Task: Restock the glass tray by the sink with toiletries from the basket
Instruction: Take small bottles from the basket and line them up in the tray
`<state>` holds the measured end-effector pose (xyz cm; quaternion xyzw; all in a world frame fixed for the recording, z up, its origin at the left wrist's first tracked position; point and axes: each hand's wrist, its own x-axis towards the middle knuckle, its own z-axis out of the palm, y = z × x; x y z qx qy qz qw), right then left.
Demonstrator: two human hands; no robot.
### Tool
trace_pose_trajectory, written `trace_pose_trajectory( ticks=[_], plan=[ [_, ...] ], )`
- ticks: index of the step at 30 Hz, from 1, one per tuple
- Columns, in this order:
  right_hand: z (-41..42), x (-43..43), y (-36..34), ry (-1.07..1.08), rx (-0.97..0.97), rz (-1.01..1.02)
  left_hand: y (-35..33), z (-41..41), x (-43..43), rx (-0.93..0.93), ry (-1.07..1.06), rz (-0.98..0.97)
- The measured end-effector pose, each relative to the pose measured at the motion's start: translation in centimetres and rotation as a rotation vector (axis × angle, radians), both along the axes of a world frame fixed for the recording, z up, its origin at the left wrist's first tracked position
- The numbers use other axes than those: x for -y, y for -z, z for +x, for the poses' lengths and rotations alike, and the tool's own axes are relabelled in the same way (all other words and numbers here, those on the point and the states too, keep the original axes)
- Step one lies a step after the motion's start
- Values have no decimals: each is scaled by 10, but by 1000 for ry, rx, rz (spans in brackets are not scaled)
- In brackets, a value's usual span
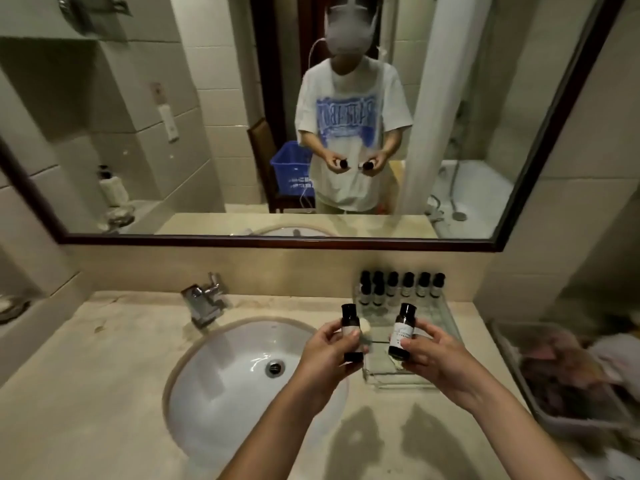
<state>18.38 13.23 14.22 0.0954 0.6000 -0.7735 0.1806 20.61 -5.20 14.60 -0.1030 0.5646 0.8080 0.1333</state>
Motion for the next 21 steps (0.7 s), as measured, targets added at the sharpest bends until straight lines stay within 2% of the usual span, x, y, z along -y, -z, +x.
trace_pose_trajectory(
  ticks=[3,9,13,21],
  plan=[
    [-17,0,12,69,-7,15,10,-31,4,-29,56,-44],
    [-31,-18,45,190,90,35,52,-72,-14,89,97,-60],
    [-53,-50,67,286,82,153,80,-96,-45,127,66,-121],
    [-154,-89,112,90,-76,477,131,-149,-111,141,-226,-179]
  ],
)
